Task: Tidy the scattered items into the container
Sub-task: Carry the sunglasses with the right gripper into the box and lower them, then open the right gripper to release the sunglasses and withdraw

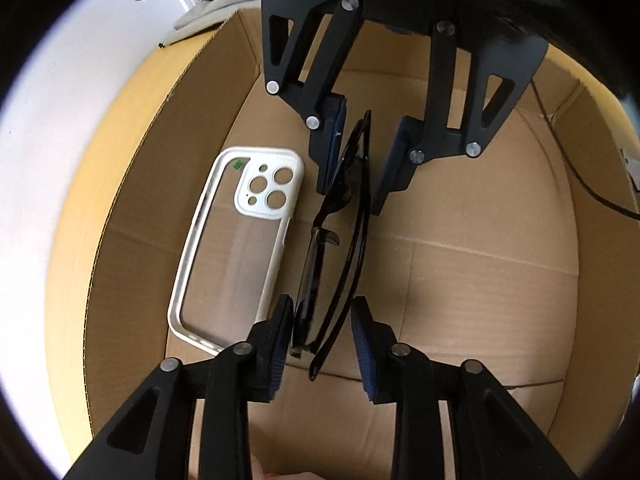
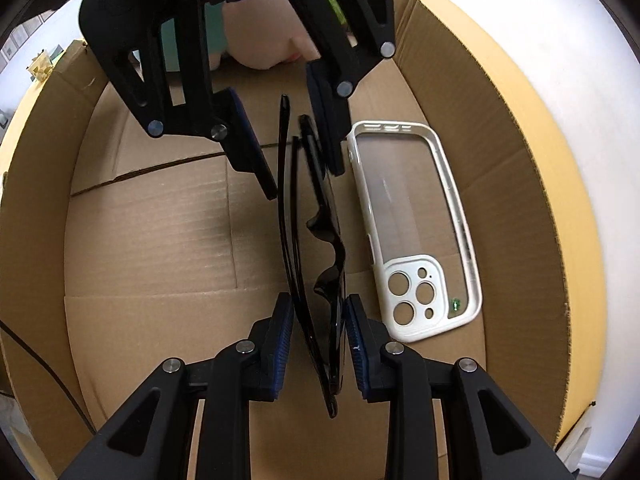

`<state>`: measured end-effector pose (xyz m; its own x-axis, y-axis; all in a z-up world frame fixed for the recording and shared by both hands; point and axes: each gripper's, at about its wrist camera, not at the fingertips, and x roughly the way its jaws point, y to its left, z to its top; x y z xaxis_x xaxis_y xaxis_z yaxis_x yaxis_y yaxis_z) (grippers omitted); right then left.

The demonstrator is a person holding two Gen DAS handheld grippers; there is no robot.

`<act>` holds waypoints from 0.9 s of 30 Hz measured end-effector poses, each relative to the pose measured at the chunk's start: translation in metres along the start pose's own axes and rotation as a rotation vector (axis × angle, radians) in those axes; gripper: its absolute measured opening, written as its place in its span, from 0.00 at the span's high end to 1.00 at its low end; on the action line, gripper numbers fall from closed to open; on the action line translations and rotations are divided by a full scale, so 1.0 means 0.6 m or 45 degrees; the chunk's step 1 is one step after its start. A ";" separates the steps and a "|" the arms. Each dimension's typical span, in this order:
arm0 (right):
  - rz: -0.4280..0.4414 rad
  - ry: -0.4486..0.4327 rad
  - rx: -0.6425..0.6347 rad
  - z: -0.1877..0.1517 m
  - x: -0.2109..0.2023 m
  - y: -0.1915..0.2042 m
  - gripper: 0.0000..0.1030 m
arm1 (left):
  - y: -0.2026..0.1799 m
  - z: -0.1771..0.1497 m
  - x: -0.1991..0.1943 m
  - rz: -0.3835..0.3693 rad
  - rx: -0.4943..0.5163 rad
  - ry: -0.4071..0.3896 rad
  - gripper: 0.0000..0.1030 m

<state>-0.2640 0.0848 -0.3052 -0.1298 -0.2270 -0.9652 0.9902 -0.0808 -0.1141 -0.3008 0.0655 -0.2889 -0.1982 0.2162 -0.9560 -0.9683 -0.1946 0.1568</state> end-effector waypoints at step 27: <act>-0.267 -0.466 1.448 -0.033 -0.481 0.167 0.03 | -0.168 -0.124 -0.539 0.576 -1.293 -0.508 0.22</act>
<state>-0.1262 0.1616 -0.0426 -0.4712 -0.3528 -0.8084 0.3603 -0.9136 0.1887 -0.1278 -0.0562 -0.0140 -0.6999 0.1809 -0.6910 -0.2689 -0.9630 0.0202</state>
